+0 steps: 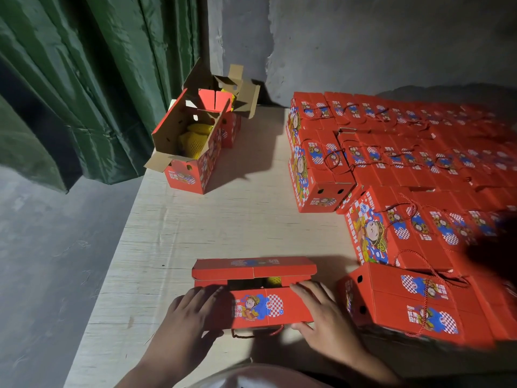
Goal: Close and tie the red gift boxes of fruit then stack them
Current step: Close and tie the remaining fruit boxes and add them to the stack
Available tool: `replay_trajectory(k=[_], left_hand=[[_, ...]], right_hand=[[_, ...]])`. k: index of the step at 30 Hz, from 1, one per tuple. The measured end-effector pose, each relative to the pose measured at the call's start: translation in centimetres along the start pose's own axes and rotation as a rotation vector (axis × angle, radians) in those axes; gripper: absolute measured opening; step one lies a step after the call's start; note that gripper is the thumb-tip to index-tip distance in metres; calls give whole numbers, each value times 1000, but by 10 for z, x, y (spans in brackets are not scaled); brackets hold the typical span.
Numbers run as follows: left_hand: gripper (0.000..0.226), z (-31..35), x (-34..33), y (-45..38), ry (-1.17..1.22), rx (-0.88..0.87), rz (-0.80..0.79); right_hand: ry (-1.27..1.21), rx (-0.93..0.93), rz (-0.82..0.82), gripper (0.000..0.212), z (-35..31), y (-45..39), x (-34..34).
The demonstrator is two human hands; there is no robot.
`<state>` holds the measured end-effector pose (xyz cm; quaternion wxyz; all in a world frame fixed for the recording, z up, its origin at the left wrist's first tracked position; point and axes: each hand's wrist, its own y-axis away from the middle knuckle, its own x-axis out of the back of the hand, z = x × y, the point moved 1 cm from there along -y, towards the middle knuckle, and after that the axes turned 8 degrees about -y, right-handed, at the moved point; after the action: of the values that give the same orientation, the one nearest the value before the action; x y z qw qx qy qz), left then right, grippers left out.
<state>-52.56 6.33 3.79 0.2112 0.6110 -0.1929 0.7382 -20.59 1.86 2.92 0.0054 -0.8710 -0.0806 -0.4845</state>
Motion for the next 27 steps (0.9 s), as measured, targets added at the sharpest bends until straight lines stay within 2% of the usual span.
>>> replay_trajectory(k=[2,6,10,14,17,20,24,27], left_hand=[[92,-1,-3,3,-2,-2,21],[74,-2,-9,10,-31,2,66],[46,-9,-15,10,135,35,165],[31,-20,-15,5,295,177,292],[39,-20,-17,-2,536,344,261],[26,-24,-17,-11,786,508,279],[10,-30,-21,-15,944,623,199],[20,-33,-27,-14,1027,675,160]], right_hand=[[15,8,3,77,2,2,-2],[21,9,19,79,4,9,-7],[-164,-63,111,52,1,12,-5],[-459,-271,243,33,0,6,1],[-569,-320,343,26,0,-3,2],[-768,-420,390,21,-1,-11,1],[-901,-503,443,21,1,-16,0],[-950,-549,447,29,3,-18,-2]])
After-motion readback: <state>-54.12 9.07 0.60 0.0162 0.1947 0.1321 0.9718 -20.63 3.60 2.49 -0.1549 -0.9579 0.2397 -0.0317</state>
